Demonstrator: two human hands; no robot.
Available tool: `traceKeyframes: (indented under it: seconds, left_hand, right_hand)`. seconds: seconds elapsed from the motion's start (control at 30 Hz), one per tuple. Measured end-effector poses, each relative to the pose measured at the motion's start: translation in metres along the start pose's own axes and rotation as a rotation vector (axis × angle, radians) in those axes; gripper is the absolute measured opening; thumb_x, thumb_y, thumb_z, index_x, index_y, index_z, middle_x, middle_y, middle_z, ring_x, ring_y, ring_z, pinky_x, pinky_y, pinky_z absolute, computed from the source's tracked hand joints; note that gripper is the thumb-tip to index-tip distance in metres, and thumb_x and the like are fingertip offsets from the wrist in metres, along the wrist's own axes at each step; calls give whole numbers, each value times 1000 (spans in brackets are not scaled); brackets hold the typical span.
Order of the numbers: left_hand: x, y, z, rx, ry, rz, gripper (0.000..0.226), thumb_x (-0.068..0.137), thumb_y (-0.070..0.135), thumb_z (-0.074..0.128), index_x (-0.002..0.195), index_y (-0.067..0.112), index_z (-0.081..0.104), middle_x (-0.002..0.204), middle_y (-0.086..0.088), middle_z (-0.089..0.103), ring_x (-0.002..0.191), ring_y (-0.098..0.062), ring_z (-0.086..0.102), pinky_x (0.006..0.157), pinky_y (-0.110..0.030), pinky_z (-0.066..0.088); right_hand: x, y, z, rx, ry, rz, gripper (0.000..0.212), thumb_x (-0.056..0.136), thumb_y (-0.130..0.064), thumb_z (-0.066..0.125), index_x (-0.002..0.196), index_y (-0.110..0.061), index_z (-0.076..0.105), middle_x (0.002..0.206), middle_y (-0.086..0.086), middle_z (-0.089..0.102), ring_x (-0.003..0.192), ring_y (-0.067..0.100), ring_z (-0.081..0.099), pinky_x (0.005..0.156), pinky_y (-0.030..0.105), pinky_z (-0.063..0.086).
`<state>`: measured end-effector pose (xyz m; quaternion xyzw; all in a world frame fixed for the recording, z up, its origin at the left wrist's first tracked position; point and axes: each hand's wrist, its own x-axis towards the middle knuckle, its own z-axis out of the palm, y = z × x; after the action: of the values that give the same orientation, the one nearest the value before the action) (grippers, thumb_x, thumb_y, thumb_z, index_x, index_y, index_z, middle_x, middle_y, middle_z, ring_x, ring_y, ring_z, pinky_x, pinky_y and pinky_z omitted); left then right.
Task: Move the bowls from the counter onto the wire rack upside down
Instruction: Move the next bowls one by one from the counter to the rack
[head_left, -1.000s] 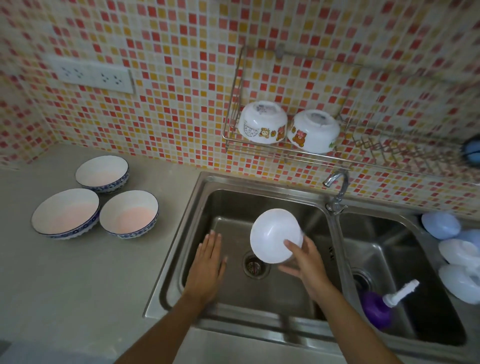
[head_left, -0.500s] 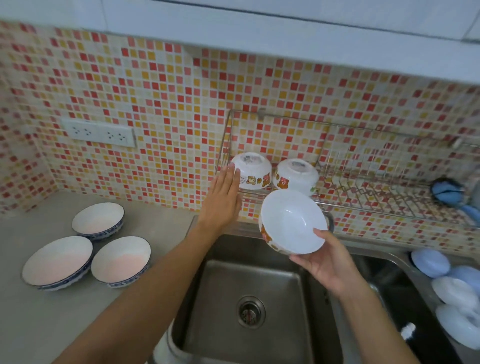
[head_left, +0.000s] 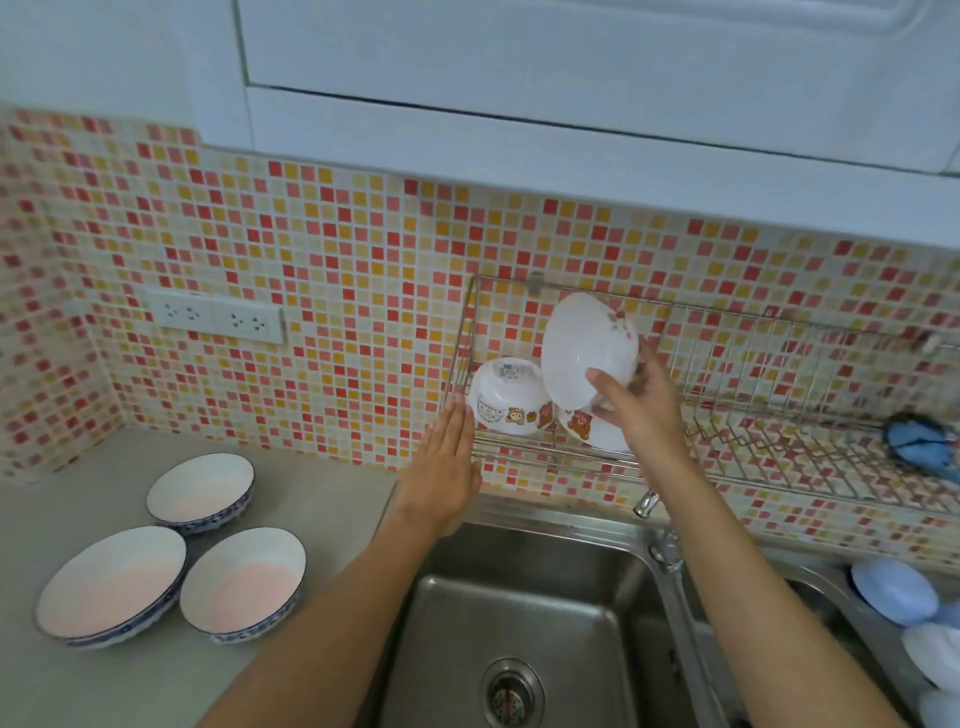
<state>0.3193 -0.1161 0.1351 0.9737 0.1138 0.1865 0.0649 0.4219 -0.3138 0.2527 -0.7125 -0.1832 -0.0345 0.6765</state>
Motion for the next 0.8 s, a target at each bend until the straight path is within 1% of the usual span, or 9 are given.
traceKeyframes:
  seconds: [0.07,0.13,0.23,0.3,0.43,0.53,0.6,0.7,0.8]
  left_hand:
    - [1,1,-1,10,-2,-5,64,99,40,15,147,12,-18,156,-5,-22,142,-19,-24,121,-40,1]
    - [1,0,0,14,-5,4,65,99,39,16,146,12,-19,156,-5,-24,142,-19,-25,121,-40,0]
    - [1,-2,1,17,-1,16,66,98,38,17,146,12,-21,155,-5,-26,141,-19,-27,121,-40,0]
    - [1,-3,2,16,4,21,66,98,37,17,146,11,-20,155,-6,-26,141,-19,-27,121,-40,0]
    - [0,-2,3,10,6,23,66,96,35,16,146,10,-18,156,-6,-24,142,-20,-26,120,-41,2]
    - [-1,-1,2,6,5,28,66,96,36,15,146,11,-19,156,-5,-24,142,-20,-26,120,-41,1]
    - [-2,-1,2,1,3,28,65,94,37,10,146,11,-20,156,-5,-24,142,-20,-26,120,-42,1]
    - [-2,-2,1,0,2,29,66,91,39,4,146,12,-19,156,-5,-23,142,-20,-25,120,-42,1]
    - [-2,0,-1,-10,8,24,64,95,38,10,146,13,-19,156,-3,-22,142,-19,-24,120,-41,0]
  right_hand:
    - [15,6,14,-334,21,-202,79,77,-28,79,144,-32,37,140,3,42,125,22,47,98,39,50]
    - [25,12,25,-531,-37,-320,85,78,-24,79,149,-28,32,141,6,36,127,21,42,106,33,40]
    - [32,26,37,-768,-201,-415,90,78,-15,77,152,-28,28,145,4,32,135,23,34,112,40,36]
    - [34,37,42,-915,-281,-474,91,78,-11,76,152,-27,26,147,1,31,137,23,28,112,43,35]
    - [37,45,50,-1043,-344,-518,91,75,-10,78,150,-27,29,148,0,33,137,23,26,98,42,48]
    - [39,45,56,-1096,-363,-502,90,76,-10,77,150,-26,29,148,1,31,137,26,28,92,43,52]
    - [41,47,60,-1119,-394,-508,90,76,-10,77,150,-26,28,149,2,31,138,26,28,94,42,51]
    - [43,51,65,-1109,-430,-487,89,76,-11,78,150,-25,29,150,2,31,138,23,28,102,37,43]
    - [46,54,67,-1075,-453,-435,87,75,-11,80,148,-27,34,148,2,31,135,23,31,106,36,38]
